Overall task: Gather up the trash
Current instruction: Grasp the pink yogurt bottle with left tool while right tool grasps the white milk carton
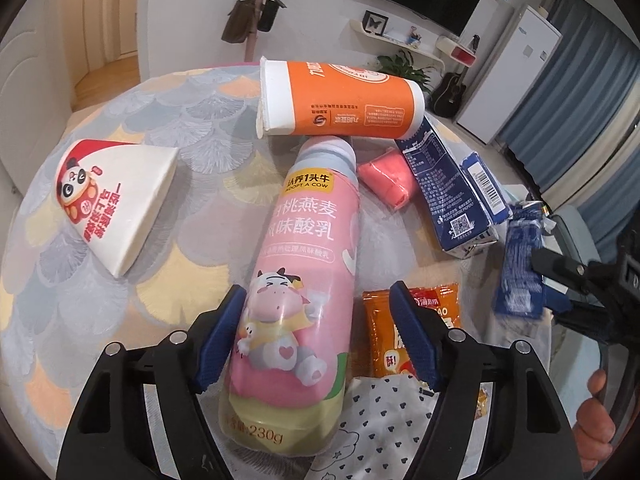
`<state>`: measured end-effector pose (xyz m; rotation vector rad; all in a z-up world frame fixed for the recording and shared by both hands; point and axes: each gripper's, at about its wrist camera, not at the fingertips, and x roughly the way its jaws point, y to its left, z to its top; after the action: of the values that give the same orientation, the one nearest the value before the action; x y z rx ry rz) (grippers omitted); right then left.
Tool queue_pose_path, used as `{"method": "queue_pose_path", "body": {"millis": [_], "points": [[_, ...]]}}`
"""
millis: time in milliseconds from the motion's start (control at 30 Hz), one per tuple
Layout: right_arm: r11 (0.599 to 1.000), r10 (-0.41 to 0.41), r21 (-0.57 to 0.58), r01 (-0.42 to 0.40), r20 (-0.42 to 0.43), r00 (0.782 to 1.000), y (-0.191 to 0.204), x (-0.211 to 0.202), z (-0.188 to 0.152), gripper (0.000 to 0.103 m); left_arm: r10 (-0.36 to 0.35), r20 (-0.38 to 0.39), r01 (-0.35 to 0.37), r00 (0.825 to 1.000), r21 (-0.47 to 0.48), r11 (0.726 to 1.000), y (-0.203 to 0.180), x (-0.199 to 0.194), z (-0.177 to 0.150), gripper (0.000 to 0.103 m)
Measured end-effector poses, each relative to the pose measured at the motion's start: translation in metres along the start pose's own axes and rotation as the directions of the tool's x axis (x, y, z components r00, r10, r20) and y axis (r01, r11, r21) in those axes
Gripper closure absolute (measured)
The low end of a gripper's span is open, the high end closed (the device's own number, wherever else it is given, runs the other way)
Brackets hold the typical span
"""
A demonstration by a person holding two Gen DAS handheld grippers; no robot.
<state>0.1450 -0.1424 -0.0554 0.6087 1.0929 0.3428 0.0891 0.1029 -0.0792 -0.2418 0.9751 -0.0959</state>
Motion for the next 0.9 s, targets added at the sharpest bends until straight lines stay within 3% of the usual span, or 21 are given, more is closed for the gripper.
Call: {"method": "queue_pose_path", "body": {"millis": [67, 200, 233, 367, 400, 467, 533, 667, 900], "points": [[0.998, -0.042, -0.053, 0.043, 0.015, 0.999, 0.003, -0.008, -0.002, 0.045, 0.001, -0.005, -0.001, 1.0, -0.003, 1.0, 0.0, 0.001, 0.002, 0.033], [0.961, -0.163, -0.214, 0.174, 0.067, 0.984, 0.017, -0.024, -0.01, 0.047, 0.018, -0.031, -0.018, 0.999, -0.007, 1.0, -0.001, 0.006, 0.005, 0.051], [0.942, -0.195, -0.263, 0.208, 0.076, 0.978, 0.021, -0.026, -0.014, 0.058, 0.021, -0.028, -0.021, 0.999, -0.005, 1.0, 0.0, 0.007, 0.004, 0.053], [0.913, -0.244, -0.324, 0.247, 0.051, 0.968, 0.017, -0.021, -0.021, 0.061, 0.02, -0.025, -0.02, 0.999, -0.006, 1.0, -0.001, 0.006, 0.003, 0.054], [0.92, -0.232, -0.315, 0.235, 0.046, 0.972, 0.012, -0.02, -0.021, 0.06, 0.021, -0.024, -0.021, 0.999, -0.008, 1.0, -0.001, 0.006, 0.003, 0.054], [0.94, -0.2, -0.275, 0.203, 0.04, 0.979, 0.004, -0.021, -0.02, 0.034, 0.018, -0.02, -0.018, 1.0, -0.017, 1.0, -0.001, 0.004, 0.001, 0.054], [0.947, -0.2, -0.247, 0.206, 0.052, 0.978, 0.0, -0.021, -0.02, 0.027, 0.013, -0.014, -0.014, 1.0, -0.026, 1.0, -0.001, 0.002, -0.001, 0.055], [0.942, -0.21, -0.261, 0.212, 0.036, 0.977, 0.005, -0.011, -0.021, 0.027, 0.0, 0.014, 0.001, 1.0, -0.036, 0.999, 0.0, -0.008, -0.003, 0.055], [0.904, -0.307, -0.308, 0.296, 0.012, 0.952, 0.013, 0.019, -0.025, 0.027, -0.061, 0.084, 0.065, 0.995, -0.044, 0.997, -0.001, -0.036, -0.005, 0.056]]}}
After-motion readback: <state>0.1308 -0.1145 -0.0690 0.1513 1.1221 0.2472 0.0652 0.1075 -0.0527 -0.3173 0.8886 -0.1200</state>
